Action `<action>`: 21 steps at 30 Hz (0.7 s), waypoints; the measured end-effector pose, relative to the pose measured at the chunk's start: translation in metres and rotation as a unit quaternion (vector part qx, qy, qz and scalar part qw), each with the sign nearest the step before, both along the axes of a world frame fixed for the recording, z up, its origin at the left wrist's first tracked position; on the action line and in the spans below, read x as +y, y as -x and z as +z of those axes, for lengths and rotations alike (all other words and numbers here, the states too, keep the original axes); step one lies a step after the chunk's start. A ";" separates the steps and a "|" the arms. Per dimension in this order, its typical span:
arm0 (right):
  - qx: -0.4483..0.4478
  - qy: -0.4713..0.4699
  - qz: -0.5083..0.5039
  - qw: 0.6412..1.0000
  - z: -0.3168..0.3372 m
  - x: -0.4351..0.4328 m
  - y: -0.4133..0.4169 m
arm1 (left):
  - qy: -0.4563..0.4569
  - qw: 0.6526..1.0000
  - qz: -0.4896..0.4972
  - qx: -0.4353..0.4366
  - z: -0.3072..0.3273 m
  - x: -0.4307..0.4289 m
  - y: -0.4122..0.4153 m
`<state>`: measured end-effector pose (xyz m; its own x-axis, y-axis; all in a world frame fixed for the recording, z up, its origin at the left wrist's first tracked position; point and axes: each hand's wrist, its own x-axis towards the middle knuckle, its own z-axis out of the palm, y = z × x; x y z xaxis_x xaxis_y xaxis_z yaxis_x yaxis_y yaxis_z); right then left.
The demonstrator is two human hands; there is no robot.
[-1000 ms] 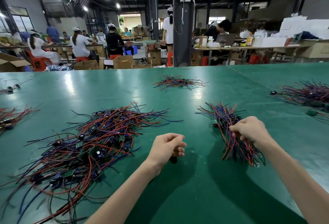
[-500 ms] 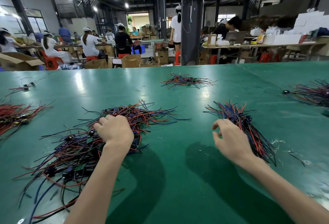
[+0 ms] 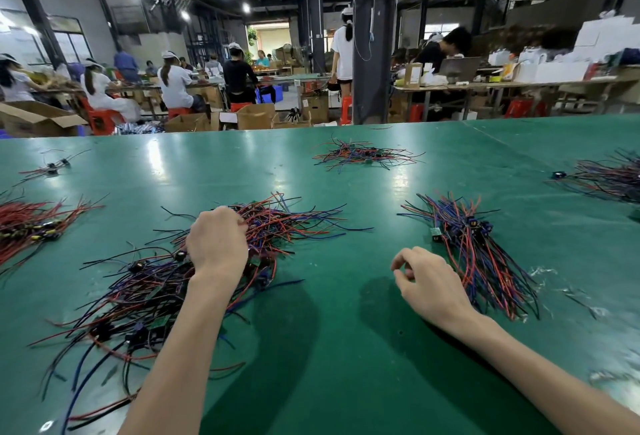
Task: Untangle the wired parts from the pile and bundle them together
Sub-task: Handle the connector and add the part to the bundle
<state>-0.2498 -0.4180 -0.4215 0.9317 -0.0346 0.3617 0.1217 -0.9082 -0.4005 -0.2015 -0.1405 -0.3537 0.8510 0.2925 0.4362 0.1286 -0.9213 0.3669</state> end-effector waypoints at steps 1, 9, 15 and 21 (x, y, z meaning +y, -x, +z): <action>-0.002 -0.003 0.000 1.000 0.000 0.000 0.000 | 0.013 0.998 -0.039 -0.051 -0.001 -0.005 0.000; -0.001 -0.017 -0.002 1.000 0.000 -0.001 0.000 | 0.169 0.932 -0.320 -0.035 -0.024 -0.049 0.001; 0.003 -0.030 -0.001 1.000 0.000 -0.002 0.001 | 0.113 0.967 -0.226 -0.013 -0.024 -0.024 -0.011; 0.007 -0.027 -0.001 1.000 -0.002 -0.001 0.002 | -0.103 0.966 -0.203 0.121 -0.040 -0.034 -0.010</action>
